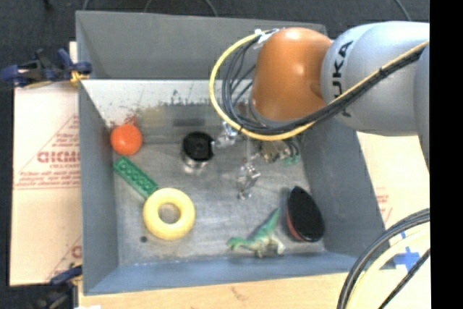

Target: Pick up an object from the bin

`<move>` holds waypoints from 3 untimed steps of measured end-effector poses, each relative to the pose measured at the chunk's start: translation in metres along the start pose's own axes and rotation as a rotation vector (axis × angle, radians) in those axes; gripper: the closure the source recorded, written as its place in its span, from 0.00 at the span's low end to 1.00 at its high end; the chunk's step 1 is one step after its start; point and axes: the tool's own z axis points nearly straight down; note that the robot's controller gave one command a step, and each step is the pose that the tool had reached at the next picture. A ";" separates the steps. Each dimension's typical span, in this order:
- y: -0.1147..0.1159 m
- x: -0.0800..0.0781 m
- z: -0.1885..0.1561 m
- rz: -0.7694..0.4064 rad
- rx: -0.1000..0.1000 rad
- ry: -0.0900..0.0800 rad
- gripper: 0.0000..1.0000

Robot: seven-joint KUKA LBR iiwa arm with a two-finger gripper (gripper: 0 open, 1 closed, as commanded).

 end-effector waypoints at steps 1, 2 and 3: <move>0.034 0.005 0.022 0.105 0.000 0.002 0.00; 0.065 0.038 0.048 -0.080 -0.001 0.001 0.00; 0.090 0.047 0.060 -0.201 -0.002 0.008 0.00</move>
Offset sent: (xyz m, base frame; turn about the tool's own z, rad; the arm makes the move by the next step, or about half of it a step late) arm -0.0977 0.0552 -0.0715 -0.2116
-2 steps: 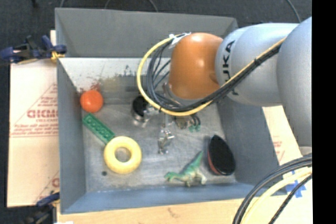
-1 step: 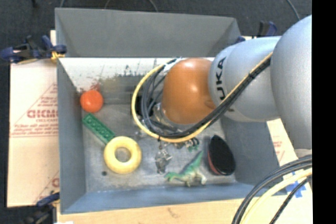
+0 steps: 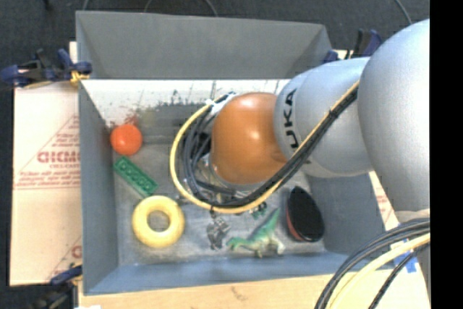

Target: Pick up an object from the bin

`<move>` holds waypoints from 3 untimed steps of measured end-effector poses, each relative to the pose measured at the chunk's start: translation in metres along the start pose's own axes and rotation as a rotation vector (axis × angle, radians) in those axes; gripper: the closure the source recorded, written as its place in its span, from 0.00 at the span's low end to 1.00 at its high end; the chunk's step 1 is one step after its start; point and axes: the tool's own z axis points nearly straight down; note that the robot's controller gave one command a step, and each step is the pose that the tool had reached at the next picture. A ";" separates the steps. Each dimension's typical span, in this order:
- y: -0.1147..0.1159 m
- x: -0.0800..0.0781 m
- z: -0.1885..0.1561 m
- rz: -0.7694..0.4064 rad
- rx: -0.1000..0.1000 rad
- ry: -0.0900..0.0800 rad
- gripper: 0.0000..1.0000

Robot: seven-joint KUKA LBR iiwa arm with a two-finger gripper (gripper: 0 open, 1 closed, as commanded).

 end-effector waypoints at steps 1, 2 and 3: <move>0.048 -0.042 0.021 0.184 0.000 -0.009 1.00; 0.048 -0.041 0.022 0.185 -0.001 -0.007 0.00; 0.048 -0.042 0.021 0.186 0.000 -0.009 1.00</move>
Offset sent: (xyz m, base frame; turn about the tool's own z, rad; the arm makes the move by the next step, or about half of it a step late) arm 0.0000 0.0000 0.0000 0.0000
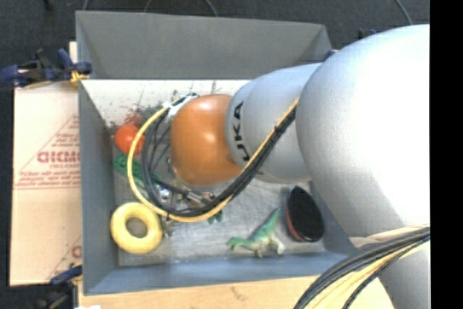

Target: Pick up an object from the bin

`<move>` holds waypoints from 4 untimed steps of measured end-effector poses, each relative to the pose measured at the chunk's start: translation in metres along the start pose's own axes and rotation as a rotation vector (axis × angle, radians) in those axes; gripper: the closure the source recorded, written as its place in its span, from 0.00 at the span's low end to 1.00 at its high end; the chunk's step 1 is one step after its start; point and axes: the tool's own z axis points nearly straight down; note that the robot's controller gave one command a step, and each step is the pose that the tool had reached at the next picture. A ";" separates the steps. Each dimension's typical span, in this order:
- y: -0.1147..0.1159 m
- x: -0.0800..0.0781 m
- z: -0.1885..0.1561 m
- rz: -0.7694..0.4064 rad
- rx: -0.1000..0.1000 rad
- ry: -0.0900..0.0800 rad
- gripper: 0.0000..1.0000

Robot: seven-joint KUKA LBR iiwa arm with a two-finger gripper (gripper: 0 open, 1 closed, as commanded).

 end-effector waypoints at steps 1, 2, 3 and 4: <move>0.000 0.000 0.000 0.000 0.000 0.000 1.00; 0.002 0.004 -0.051 0.014 0.000 0.011 1.00; 0.005 0.004 -0.112 0.031 0.001 0.007 1.00; 0.020 -0.009 -0.016 -0.460 0.001 -0.001 0.00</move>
Offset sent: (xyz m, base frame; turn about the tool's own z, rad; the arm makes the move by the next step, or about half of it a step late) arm -0.0080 0.0051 0.1387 0.0399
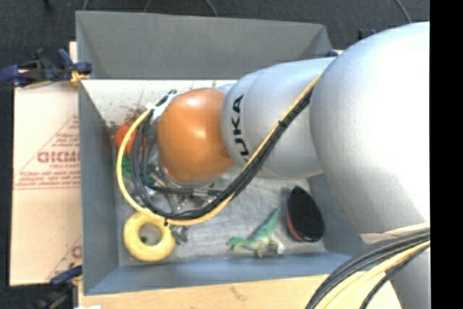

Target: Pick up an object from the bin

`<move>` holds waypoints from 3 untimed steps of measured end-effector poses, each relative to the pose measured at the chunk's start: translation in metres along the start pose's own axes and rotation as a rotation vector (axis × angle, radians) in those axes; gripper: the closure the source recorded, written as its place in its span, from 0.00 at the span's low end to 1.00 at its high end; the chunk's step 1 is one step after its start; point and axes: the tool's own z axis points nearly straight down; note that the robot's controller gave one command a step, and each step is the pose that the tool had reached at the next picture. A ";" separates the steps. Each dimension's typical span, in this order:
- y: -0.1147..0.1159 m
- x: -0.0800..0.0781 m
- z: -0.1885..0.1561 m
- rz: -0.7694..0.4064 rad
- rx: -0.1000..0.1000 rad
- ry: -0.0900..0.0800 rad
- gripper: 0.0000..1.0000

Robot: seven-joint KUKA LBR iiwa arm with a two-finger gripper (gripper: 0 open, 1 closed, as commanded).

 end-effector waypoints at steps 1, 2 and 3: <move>0.002 -0.001 0.008 -0.001 -0.004 0.003 1.00; 0.002 -0.001 0.008 -0.001 -0.004 0.003 1.00; -0.001 0.001 -0.124 -0.009 -0.003 0.003 1.00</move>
Offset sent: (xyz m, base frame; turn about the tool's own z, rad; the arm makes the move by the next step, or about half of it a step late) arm 0.0000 0.0000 0.0000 0.0000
